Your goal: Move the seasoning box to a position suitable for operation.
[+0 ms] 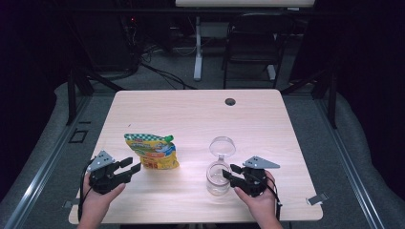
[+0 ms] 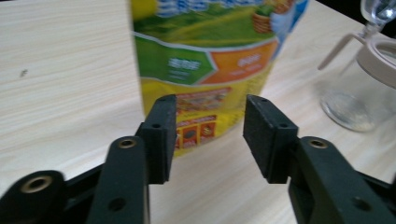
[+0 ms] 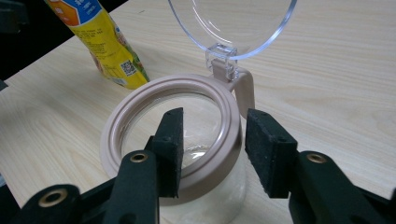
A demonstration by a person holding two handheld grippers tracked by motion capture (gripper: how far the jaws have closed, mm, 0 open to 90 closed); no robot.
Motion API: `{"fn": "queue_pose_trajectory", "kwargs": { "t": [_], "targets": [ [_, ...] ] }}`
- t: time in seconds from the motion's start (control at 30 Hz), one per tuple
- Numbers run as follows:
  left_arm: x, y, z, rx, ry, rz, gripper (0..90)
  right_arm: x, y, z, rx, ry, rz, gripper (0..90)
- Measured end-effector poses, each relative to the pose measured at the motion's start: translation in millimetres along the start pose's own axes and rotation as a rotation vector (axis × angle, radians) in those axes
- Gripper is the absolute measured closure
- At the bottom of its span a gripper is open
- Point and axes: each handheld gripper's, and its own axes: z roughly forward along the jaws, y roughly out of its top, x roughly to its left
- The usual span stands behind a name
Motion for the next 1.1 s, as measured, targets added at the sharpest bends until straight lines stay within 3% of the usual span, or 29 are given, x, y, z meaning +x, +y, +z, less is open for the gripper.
{"fn": "queue_pose_trajectory", "kwargs": {
  "t": [0.1, 0.23, 0.57, 0.7, 0.87, 1.1],
  "targets": [
    [13.0, 4.1, 5.3, -0.009, -0.013, -0.016, 47.4, 0.6, -3.6, -7.0, -0.026, 0.004, -0.021, 55.6],
    [20.7, 6.9, 16.8, -0.014, -0.037, -0.017, 45.1, 0.7, -6.4, -16.5, -0.046, -0.005, -0.03, 54.5],
    [26.7, 14.3, 34.3, -0.013, -0.096, 0.022, 40.7, -1.3, -13.3, -35.7, -0.074, -0.038, -0.02, 53.7],
    [30.3, 14.7, 38.3, -0.015, -0.129, 0.007, 39.7, -2.9, -14.8, -40.2, -0.09, -0.044, -0.011, 53.7],
    [27.3, 15.6, 38.5, -0.011, -0.121, 0.012, 40.2, -4.8, -15.5, -41.9, -0.092, -0.05, -0.004, 53.7],
    [17.4, 12.1, 34.2, -0.003, -0.121, 0.016, 47.6, -7.0, -15.2, -40.5, -0.088, -0.055, -0.004, 53.6]
  ]
}}
